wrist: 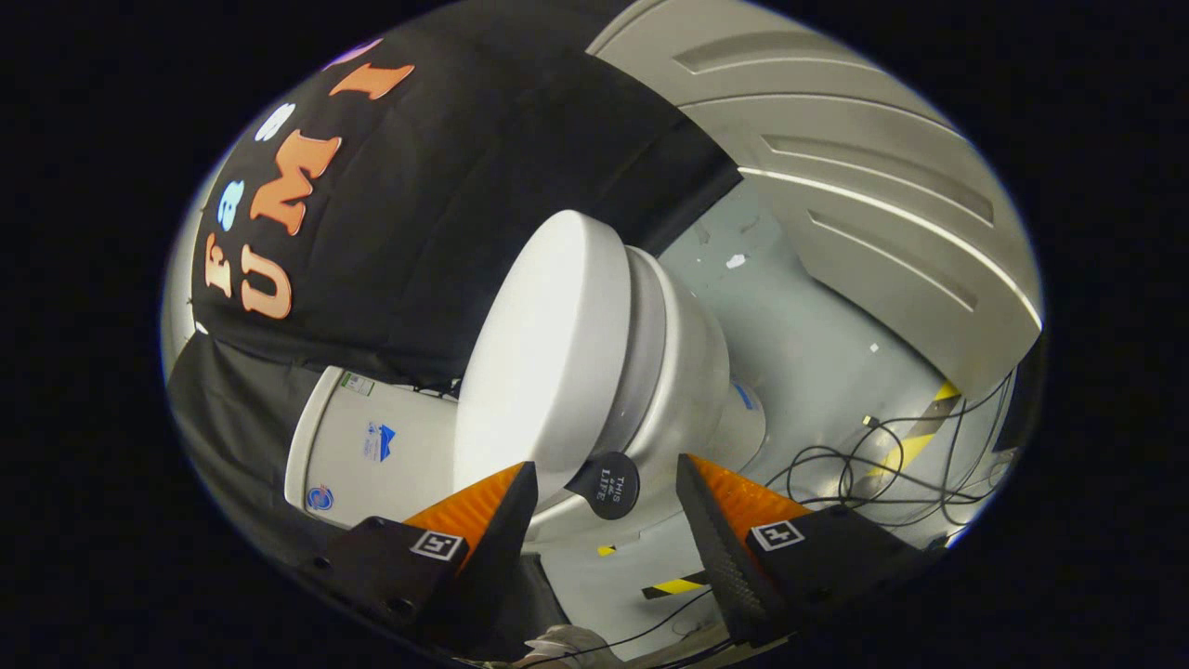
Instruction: Open the toilet lid.
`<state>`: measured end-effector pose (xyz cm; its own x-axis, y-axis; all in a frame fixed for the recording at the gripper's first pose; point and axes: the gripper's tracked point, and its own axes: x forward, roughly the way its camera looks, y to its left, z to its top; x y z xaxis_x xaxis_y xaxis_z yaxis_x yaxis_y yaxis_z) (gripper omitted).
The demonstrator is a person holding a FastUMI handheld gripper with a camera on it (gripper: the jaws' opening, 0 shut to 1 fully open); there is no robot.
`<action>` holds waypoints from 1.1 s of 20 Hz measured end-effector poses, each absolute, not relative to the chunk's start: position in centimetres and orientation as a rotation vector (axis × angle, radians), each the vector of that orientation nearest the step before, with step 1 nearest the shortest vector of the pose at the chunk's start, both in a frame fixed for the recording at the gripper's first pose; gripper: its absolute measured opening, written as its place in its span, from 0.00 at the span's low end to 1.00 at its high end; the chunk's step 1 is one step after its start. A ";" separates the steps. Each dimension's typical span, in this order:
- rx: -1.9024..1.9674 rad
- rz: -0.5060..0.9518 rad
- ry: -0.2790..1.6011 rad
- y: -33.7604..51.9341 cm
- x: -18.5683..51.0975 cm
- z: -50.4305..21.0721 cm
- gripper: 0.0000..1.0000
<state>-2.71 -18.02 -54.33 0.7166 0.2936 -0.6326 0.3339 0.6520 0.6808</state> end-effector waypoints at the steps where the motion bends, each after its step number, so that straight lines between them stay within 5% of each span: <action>1: 0.905 -0.037 0.811 -18.2 -2.7 -55.0 0.94; 8: 1.032 -0.019 0.832 -17.2 -1.9 -55.8 0.66; 9: 1.042 -0.015 0.826 -17.1 -1.5 -55.5 0.45; 12: 1.035 -0.025 0.832 -17.1 -1.6 -55.8 0.45; 14: 1.095 -0.044 0.827 -17.2 -1.5 -55.9 0.24; 18: 1.173 -0.048 0.796 -17.5 -1.7 -54.5 0.09; 22: 1.110 -0.079 0.818 -16.8 -1.8 -54.4 0.08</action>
